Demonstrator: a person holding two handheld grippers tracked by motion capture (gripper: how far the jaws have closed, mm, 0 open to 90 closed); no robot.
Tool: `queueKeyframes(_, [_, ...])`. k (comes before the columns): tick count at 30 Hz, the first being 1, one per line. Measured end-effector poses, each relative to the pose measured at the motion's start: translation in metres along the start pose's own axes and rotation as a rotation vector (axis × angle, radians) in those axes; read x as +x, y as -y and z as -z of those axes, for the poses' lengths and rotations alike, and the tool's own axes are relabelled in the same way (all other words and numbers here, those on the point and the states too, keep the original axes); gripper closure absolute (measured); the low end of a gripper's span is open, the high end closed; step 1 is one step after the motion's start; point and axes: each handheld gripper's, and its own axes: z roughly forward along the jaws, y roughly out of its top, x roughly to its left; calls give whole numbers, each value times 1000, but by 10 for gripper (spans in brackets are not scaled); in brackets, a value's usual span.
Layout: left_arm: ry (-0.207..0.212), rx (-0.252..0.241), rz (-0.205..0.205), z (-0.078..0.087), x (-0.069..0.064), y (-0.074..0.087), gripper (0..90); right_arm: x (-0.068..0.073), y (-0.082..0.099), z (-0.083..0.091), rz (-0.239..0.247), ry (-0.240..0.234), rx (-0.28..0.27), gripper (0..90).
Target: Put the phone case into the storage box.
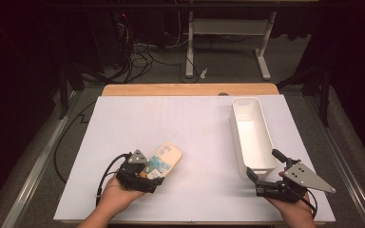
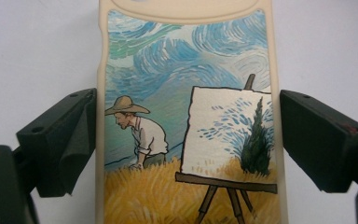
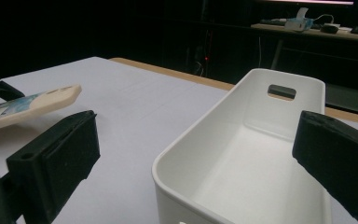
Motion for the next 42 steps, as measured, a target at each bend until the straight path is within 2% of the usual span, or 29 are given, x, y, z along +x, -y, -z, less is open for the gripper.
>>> queueKeyframes(8, [9,-106,41,1,4,-5,104,-1,0,0,-1,1,-1,8])
queueKeyframes(12, [8,-168,24,7,3,-2,104,-1,1,0,-7,1,1,8])
queueKeyframes(14, [20,-190,25,7,2,1,104,0,1,0,-2,-2,1,8])
queueKeyframes(20, [31,-197,15,5,2,6,103,1,1,-3,6,-5,7,8])
queueKeyframes(22, [22,-215,14,6,2,7,103,1,1,-3,8,-5,7,8])
queueKeyframes(26, [36,-236,26,7,2,8,102,1,1,-2,5,-3,7,8])
queueKeyframes(33, [43,-256,2,5,-1,8,102,0,1,-2,4,-3,7,8])
queueKeyframes(35, [59,-261,1,5,-2,8,102,1,1,-2,4,-3,6,8])
queueKeyframes(42, [70,-314,-18,7,-7,8,102,1,1,-2,8,-3,5,8])
